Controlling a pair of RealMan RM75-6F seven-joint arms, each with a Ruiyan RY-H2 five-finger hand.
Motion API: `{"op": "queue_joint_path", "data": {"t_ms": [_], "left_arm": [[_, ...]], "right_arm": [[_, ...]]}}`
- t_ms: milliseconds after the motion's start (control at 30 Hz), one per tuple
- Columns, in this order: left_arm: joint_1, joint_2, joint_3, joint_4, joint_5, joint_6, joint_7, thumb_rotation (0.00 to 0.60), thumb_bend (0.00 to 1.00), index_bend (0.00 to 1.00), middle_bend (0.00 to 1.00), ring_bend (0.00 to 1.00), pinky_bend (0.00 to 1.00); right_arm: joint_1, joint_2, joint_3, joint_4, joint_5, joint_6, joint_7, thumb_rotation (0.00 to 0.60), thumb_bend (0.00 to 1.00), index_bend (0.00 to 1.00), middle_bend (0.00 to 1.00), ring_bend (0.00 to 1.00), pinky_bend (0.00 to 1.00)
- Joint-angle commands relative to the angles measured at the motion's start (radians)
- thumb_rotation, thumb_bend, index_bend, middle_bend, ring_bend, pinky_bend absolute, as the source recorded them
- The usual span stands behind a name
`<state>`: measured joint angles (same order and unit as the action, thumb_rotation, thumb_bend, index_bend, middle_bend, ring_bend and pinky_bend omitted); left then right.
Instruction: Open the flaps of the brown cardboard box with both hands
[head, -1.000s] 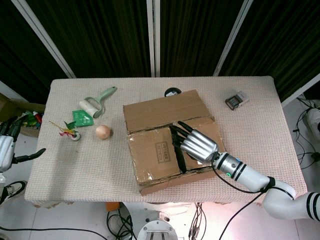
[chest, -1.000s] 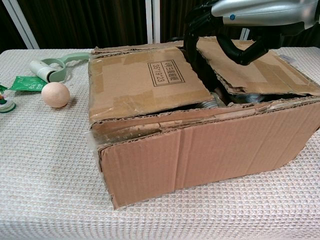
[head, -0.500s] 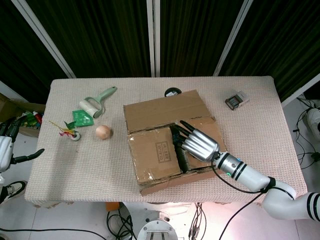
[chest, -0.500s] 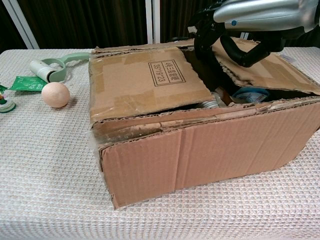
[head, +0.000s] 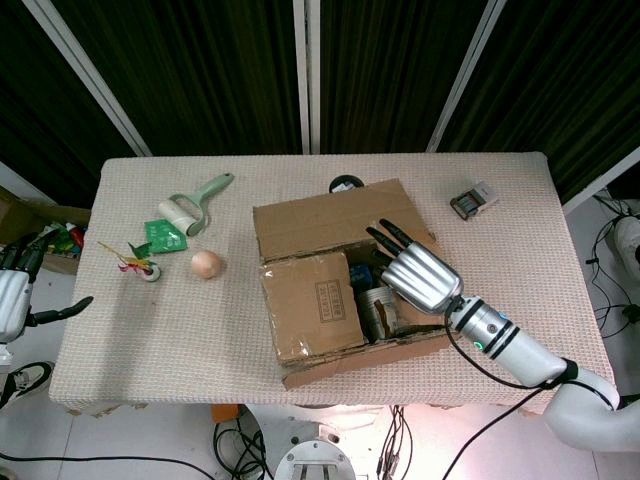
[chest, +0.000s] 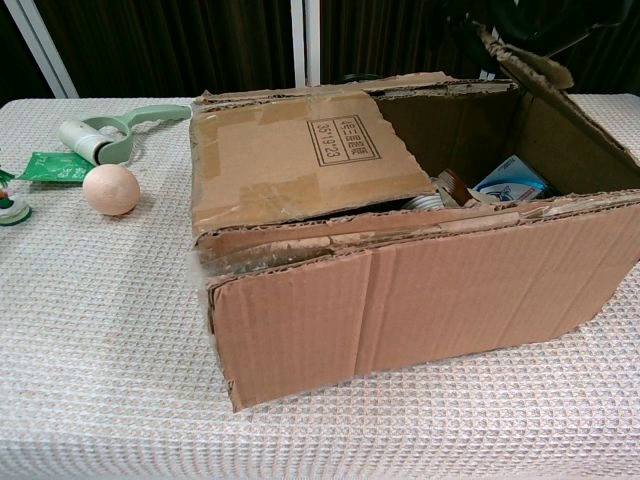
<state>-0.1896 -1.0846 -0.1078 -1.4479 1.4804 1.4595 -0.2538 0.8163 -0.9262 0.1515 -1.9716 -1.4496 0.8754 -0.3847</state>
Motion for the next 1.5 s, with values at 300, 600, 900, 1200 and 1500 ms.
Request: {"op": "queue_joint_path", "data": {"t_ms": [300,600,900,1200,1500], "left_arm": [[-0.011,0.000,-0.001,-0.029,0.003,-0.011,0.036,0.200,0.02,0.09,0.18,0.08,0.15],[-0.023,0.004,-0.001,-0.086,0.002,-0.027,0.100,0.197,0.02,0.09,0.18,0.08,0.15],[-0.037,0.003,-0.001,-0.139,-0.004,-0.045,0.169,0.197,0.02,0.09,0.18,0.08,0.15],[-0.053,-0.010,-0.003,-0.166,-0.014,-0.067,0.213,0.196,0.02,0.09,0.18,0.08,0.15],[-0.053,-0.015,0.000,-0.165,-0.013,-0.065,0.213,0.198,0.02,0.09,0.18,0.08,0.15]], "right_arm": [[-0.088,0.151,-0.003,-0.045,-0.072,0.095,0.129,0.600,0.95,0.62,0.32,0.00,0.00],[-0.160,0.229,-0.019,-0.026,-0.163,0.177,0.280,0.600,0.91,0.31,0.30,0.00,0.00],[-0.226,0.278,-0.033,0.028,-0.227,0.260,0.405,0.600,0.88,0.16,0.31,0.00,0.00],[-0.285,0.323,-0.045,0.082,-0.227,0.306,0.505,0.600,0.82,0.08,0.35,0.00,0.00],[-0.329,0.357,-0.035,0.088,-0.190,0.337,0.517,0.600,0.81,0.04,0.39,0.00,0.00]]}}
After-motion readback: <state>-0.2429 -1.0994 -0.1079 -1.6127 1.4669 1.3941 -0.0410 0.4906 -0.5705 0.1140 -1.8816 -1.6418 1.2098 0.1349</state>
